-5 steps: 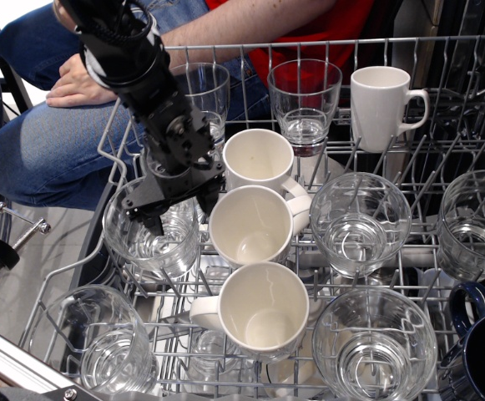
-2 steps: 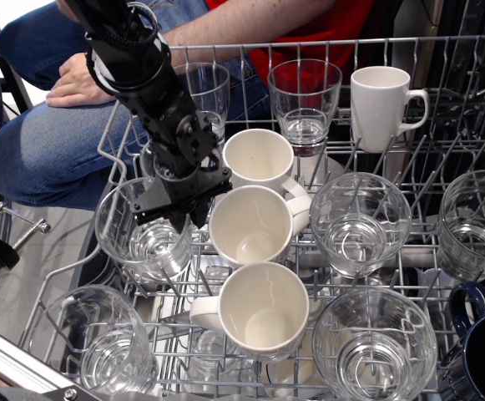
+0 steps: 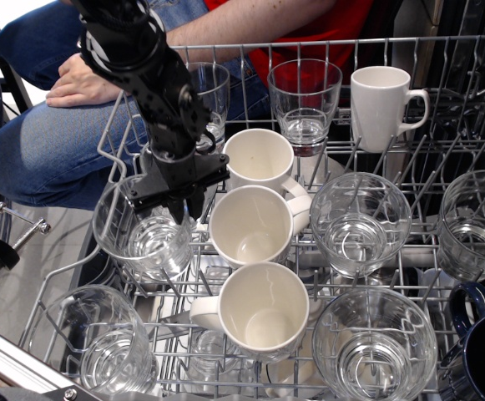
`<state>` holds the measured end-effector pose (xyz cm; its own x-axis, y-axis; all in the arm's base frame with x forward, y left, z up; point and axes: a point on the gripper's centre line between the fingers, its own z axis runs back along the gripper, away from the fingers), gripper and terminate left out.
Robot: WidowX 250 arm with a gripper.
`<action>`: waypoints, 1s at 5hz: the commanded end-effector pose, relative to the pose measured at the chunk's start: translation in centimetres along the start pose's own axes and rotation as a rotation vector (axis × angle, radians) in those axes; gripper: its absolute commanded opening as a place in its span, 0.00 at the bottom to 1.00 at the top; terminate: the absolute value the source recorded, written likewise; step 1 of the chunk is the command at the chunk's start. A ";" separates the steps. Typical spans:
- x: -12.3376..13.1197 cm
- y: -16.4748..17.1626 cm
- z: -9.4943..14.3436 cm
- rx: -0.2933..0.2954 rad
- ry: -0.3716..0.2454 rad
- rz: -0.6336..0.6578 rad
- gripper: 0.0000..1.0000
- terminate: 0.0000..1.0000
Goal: Pick up glass cup
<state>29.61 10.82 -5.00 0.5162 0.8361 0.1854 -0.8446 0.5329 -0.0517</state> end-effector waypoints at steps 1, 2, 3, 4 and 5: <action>2.1 -1.3 7.1 0.051 0.014 -0.028 0.00 0.00; 1.8 -1.6 10.3 0.077 0.037 -0.049 0.00 0.00; 2.0 -1.9 12.9 0.089 0.046 -0.076 0.00 0.00; 2.2 -2.3 15.0 0.086 0.057 -0.107 0.00 0.00; 2.1 -2.2 16.1 0.076 0.083 -0.130 0.00 0.00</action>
<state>29.37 8.70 7.81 0.6284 0.7778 0.0106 -0.7741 0.6240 0.1067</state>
